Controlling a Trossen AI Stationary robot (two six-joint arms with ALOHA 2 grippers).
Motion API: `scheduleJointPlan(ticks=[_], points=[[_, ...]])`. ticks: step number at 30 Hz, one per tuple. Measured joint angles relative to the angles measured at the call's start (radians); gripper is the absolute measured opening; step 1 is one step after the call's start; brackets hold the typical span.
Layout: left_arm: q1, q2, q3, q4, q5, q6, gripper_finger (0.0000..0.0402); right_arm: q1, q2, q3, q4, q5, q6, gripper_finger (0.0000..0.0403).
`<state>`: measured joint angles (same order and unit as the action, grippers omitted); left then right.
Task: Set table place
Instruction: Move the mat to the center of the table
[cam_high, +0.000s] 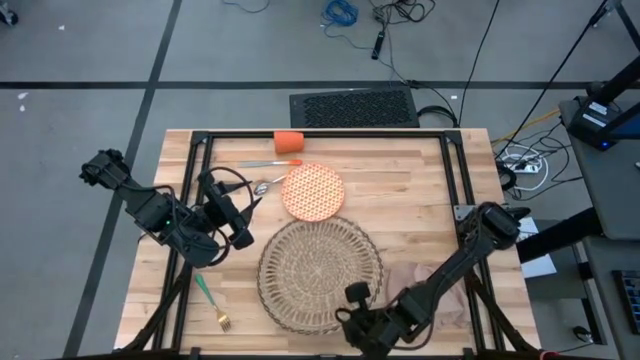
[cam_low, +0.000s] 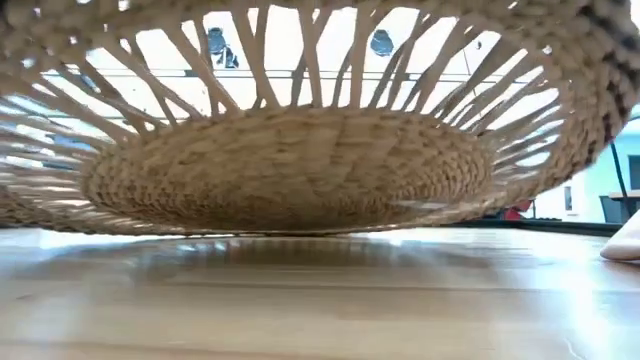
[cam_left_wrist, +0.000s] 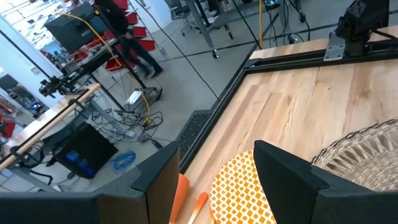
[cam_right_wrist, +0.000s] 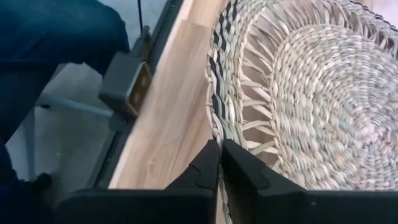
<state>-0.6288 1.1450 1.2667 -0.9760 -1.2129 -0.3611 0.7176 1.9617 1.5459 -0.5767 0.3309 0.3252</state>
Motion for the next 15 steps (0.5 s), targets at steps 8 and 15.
scheduleJointPlan(ticks=[8,15], points=[[0.000,0.000,0.000,-0.002,0.000,0.001,0.0192,-0.045,0.000,0.000,-0.017,-0.042,-0.017,0.0000],[0.000,0.000,0.000,-0.002,0.009,0.002,0.0192,-0.058,0.000,0.000,-0.020,-0.170,0.016,0.0028]])
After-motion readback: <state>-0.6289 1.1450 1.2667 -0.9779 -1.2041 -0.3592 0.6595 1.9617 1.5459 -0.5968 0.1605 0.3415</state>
